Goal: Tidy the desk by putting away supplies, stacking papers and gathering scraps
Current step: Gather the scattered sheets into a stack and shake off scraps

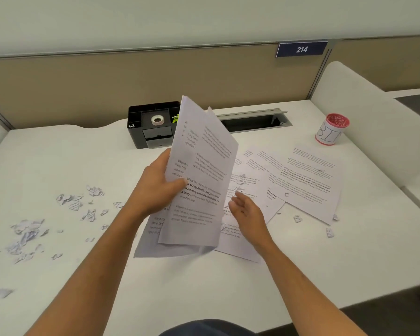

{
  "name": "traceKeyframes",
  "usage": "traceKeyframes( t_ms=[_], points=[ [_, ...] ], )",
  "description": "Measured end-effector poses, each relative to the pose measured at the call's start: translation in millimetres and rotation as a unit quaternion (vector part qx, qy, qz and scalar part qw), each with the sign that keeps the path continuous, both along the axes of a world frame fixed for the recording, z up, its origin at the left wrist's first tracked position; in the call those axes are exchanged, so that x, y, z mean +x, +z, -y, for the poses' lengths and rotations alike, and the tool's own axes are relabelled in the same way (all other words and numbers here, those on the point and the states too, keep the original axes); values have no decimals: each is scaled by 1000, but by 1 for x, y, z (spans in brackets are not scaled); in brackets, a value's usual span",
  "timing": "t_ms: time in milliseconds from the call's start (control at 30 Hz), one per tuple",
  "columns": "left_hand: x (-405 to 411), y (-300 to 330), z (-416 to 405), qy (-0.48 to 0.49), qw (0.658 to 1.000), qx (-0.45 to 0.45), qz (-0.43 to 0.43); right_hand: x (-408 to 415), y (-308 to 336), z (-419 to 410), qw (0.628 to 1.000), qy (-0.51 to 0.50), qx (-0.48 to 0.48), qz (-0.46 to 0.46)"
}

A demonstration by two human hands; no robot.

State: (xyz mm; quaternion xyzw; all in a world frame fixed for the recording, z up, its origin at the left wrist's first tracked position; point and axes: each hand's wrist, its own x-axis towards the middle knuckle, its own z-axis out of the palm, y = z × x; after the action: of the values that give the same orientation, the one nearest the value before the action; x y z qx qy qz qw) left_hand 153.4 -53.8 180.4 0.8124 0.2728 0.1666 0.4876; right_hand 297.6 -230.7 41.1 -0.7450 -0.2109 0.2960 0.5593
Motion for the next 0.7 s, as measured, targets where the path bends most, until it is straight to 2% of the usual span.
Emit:
traceKeyframes(
  t_ms=[167,267,467,600,700],
  points=[
    [-9,9,-1,-32,999,-6,41,15,6,-15,976,-8,131,-176],
    [-15,11,-2,-44,994,-44,91,25,17,-18,947,38,222,-231],
    [-20,5,-6,-55,984,-89,145,46,40,-13,919,95,311,-223],
    [-18,-3,-5,-42,976,-118,177,55,53,-4,921,129,303,-207],
    [-16,-12,-4,-46,976,-120,177,55,62,3,939,122,277,-162]
  ],
)
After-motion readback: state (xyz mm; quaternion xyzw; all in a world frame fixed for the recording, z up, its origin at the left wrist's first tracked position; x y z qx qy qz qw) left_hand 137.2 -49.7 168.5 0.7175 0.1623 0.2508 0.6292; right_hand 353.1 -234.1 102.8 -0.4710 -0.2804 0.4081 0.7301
